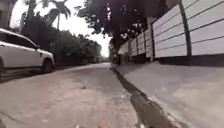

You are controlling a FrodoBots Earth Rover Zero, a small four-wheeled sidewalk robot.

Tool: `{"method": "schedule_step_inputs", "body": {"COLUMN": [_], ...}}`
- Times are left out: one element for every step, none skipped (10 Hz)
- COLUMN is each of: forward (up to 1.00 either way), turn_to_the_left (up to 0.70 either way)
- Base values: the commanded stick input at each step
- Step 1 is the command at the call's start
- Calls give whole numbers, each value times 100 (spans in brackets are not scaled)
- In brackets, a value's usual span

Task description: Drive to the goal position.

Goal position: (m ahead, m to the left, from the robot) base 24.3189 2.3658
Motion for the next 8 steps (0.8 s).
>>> {"method": "schedule_step_inputs", "body": {"forward": [85, 85, 85, 85, 85, 85, 85, 85], "turn_to_the_left": [0, 0, 0, 0, 0, 0, 0, 0]}}
